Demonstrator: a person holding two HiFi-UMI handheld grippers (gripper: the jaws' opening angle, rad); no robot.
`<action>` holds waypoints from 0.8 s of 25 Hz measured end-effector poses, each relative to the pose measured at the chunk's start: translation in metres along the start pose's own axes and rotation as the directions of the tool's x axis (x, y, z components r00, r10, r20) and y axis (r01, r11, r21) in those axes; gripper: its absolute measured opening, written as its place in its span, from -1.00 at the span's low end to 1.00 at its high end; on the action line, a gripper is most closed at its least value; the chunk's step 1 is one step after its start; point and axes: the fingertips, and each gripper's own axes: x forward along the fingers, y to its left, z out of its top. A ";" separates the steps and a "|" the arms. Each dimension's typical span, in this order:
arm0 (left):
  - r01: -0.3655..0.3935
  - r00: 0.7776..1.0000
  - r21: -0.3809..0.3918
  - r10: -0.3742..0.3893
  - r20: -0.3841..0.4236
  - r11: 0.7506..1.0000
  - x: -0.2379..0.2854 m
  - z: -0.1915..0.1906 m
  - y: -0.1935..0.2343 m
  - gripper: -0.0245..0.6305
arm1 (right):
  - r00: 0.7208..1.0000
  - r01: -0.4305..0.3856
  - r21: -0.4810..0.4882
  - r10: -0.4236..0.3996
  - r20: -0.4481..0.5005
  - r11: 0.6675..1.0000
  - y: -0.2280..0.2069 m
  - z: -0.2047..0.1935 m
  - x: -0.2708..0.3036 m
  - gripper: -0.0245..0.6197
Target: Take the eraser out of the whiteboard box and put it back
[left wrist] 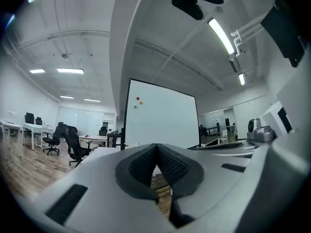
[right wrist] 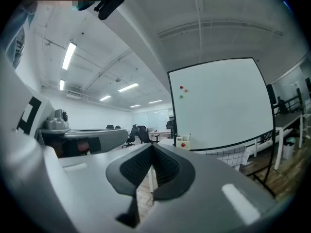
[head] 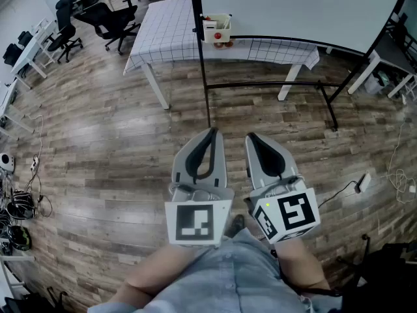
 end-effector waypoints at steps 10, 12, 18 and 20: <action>-0.014 1.000 -0.017 0.013 -0.012 1.000 0.007 -0.008 -0.021 -0.91 | 1.000 -0.011 0.015 0.011 -0.003 1.000 -0.020 -0.004 -0.011 -0.94; -0.024 1.000 -0.014 0.024 -0.013 1.000 0.010 -0.009 -0.025 -0.91 | 1.000 -0.027 0.021 0.027 0.002 0.999 -0.025 -0.003 -0.012 -0.94; -0.063 0.998 -0.016 0.063 -0.007 0.998 0.027 -0.016 -0.033 -0.91 | 0.995 -0.102 0.039 0.102 0.008 0.994 -0.039 -0.007 -0.014 -0.94; -0.079 0.997 -0.023 0.079 -0.015 0.997 0.032 -0.018 -0.029 -0.91 | 0.994 -0.111 0.038 0.111 -0.002 0.993 -0.043 -0.010 -0.011 -0.94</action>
